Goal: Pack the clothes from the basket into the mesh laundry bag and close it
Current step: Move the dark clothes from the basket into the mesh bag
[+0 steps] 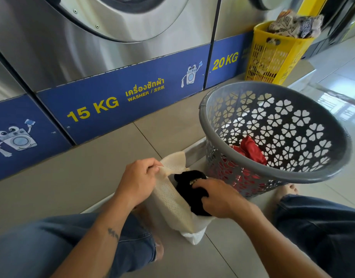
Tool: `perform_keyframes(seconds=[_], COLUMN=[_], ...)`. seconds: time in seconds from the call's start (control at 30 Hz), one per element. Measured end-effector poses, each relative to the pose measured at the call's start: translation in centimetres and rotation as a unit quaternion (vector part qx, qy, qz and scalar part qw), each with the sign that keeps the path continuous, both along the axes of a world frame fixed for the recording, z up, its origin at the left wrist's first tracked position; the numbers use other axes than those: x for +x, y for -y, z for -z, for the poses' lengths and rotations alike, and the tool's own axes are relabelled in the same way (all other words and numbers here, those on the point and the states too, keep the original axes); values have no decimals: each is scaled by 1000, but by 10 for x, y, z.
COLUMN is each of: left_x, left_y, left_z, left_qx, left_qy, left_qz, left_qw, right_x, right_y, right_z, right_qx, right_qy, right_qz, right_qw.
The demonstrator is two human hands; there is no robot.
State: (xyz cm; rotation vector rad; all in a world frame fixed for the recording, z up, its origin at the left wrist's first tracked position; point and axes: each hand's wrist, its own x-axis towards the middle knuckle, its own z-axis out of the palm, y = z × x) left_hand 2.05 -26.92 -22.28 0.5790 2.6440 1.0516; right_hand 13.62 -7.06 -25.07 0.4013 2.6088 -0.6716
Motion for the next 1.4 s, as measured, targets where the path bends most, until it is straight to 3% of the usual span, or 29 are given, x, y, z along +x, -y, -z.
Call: perform_keyframes(seconds=[0.17,0.33,0.5,0.77,0.93,1.17,1.4], left_x=[6,13,14,7,3,13,17], left_y=[-9,-17,-18,-23,-27,-23,-10], left_z=[4,16,29,35,33,24,13], left_qx=[-12,-30,-61,-25,-21,-22,58], left_qy=[28,55,49,-4,51,89,58], left_qz=[22,46,66,37,32,101,7], left_qw=[999,997,995,999,998,991,997], right_x=[1,-3,-19,-19,-20,-19,7], right_y=[17,32,31,10,3,-3,-11], right_z=[11,54,68,104,100,54,28], right_qx=[16,-20,24,-28,0,25,26], right_qy=[-94,1,-50,136,70,-10,-99], right_qz=[21,1,-18,38,36,-17,-48], right_qw=[995,1000,998,990,997,1000,994])
